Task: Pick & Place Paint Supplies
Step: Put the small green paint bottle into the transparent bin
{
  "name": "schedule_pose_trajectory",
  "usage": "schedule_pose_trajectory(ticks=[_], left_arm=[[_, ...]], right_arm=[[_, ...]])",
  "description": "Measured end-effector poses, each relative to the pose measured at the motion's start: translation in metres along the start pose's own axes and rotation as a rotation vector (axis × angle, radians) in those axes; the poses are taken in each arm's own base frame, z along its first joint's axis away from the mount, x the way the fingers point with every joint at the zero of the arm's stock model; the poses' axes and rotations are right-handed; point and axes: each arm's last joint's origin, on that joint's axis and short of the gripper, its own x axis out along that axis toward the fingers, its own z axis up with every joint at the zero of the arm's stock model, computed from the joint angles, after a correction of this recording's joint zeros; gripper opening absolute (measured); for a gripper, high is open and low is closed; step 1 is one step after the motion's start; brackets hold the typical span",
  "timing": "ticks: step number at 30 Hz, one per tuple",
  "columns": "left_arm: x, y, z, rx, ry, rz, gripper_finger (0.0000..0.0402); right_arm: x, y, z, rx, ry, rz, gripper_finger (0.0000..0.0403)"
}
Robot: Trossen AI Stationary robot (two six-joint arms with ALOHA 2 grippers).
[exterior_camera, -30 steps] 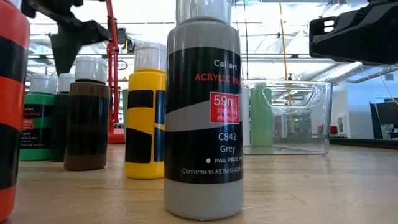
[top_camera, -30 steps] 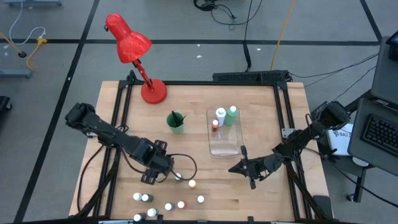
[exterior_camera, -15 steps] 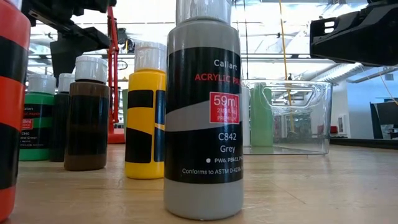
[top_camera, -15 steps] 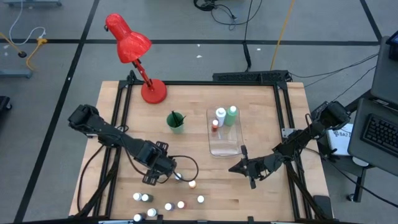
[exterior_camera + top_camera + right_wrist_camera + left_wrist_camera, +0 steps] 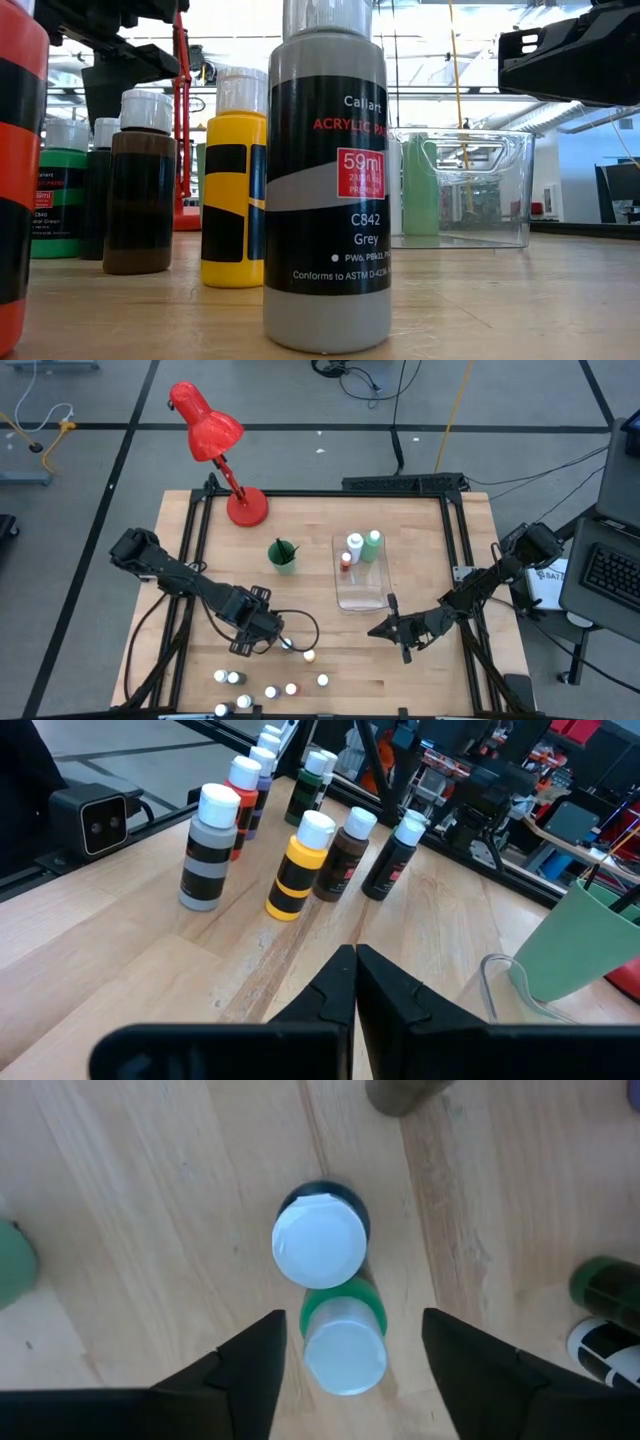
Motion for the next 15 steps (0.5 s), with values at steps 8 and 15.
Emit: schedule_pose_trajectory(ticks=[8,15], left_arm=[[0.0,0.0,0.0001,-0.012,-0.001,0.001,0.016],[0.0051,0.0006,-0.0022,-0.01,0.0,0.007,0.0132]], right_arm=[[-0.0001,0.0,-0.0001,0.0,0.0,0.0,0.0004],[-0.0001,0.0,-0.0001,0.0,0.0,0.0,0.0004]])
